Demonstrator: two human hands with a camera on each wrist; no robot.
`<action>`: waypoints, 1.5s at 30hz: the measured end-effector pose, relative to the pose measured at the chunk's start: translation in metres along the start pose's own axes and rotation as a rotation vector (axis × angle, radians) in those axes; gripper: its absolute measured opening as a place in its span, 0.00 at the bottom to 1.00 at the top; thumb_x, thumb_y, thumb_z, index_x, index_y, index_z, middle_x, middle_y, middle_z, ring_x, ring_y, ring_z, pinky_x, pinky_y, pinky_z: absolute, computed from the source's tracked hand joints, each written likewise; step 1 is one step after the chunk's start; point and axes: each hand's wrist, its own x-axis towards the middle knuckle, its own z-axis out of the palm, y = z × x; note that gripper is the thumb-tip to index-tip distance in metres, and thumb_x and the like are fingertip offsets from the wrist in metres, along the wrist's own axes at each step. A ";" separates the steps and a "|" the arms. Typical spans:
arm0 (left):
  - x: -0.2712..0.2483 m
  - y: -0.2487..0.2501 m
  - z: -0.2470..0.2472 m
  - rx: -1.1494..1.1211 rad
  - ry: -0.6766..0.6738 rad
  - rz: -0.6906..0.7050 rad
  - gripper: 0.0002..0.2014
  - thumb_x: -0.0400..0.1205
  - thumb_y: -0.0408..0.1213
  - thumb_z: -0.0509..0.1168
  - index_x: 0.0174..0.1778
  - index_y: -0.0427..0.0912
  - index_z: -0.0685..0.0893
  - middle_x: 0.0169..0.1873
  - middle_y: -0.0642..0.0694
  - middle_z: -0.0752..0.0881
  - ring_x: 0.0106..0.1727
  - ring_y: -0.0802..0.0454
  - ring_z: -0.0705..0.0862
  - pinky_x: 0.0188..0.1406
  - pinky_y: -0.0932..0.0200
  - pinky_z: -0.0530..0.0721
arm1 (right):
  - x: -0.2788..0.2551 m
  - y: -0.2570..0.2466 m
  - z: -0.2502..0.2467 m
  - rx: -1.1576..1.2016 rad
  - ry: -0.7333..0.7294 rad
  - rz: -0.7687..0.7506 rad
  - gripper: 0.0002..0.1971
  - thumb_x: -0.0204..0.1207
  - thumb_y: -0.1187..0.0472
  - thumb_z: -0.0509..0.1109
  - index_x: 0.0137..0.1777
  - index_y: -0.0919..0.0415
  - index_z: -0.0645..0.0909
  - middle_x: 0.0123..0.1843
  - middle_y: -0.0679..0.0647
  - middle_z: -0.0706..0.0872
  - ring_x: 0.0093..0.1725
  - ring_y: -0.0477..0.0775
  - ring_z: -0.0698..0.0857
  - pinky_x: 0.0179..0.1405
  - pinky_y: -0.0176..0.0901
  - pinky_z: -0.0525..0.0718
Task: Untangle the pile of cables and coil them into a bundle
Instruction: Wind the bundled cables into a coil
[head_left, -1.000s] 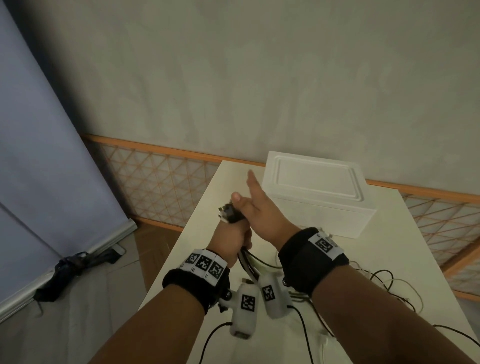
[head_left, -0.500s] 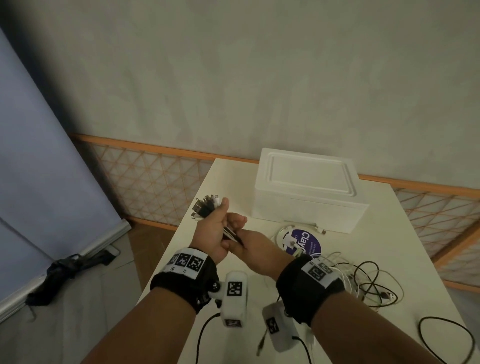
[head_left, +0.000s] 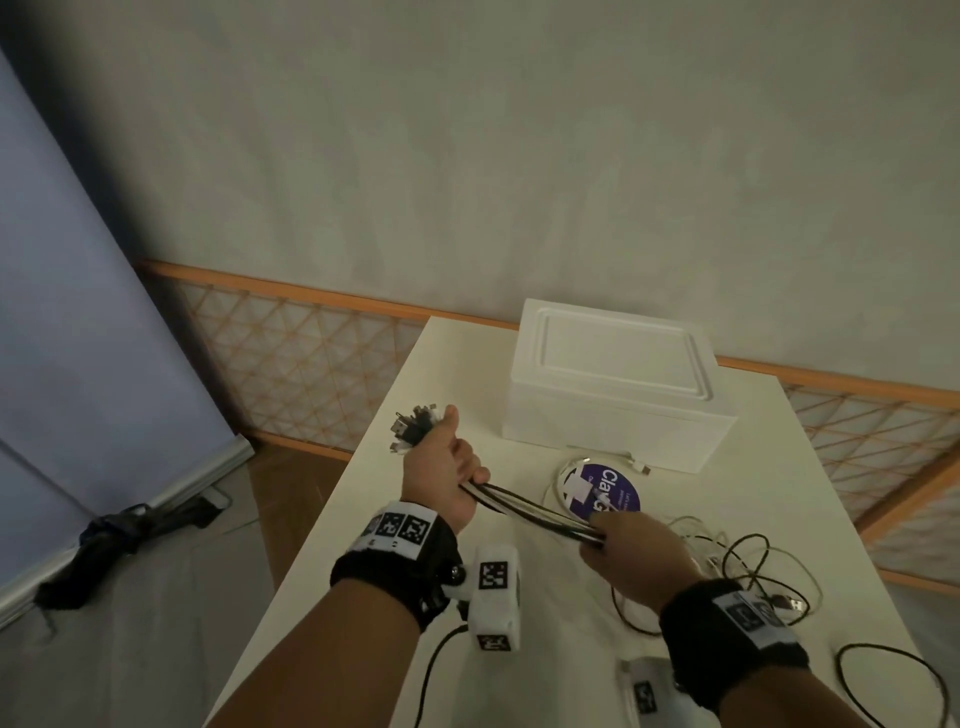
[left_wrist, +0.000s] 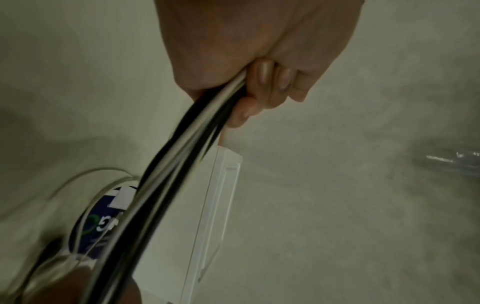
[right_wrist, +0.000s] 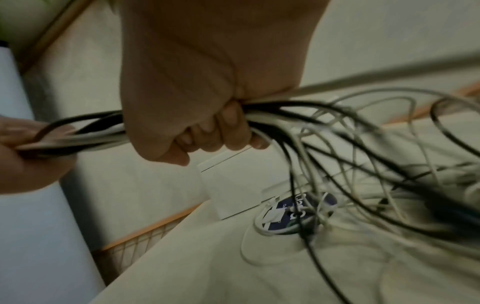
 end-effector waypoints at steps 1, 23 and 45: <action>0.001 -0.003 0.000 0.000 0.007 0.003 0.21 0.83 0.44 0.66 0.25 0.46 0.70 0.15 0.52 0.60 0.14 0.56 0.57 0.20 0.62 0.60 | 0.001 0.001 0.002 -0.002 0.006 0.001 0.12 0.76 0.47 0.58 0.47 0.51 0.80 0.40 0.47 0.83 0.46 0.51 0.85 0.45 0.44 0.84; 0.005 0.015 -0.035 0.324 -0.142 0.043 0.19 0.66 0.46 0.76 0.49 0.43 0.84 0.49 0.46 0.88 0.51 0.49 0.83 0.53 0.54 0.78 | 0.031 -0.085 -0.044 0.188 -0.075 -0.339 0.12 0.83 0.55 0.58 0.53 0.65 0.75 0.48 0.61 0.83 0.42 0.57 0.79 0.40 0.45 0.71; 0.002 0.002 -0.022 1.591 -0.604 0.718 0.05 0.84 0.40 0.65 0.43 0.47 0.83 0.34 0.49 0.83 0.35 0.51 0.81 0.35 0.58 0.77 | 0.024 -0.039 -0.088 0.128 -0.109 -0.328 0.06 0.74 0.53 0.70 0.45 0.55 0.80 0.39 0.49 0.82 0.38 0.47 0.81 0.40 0.43 0.77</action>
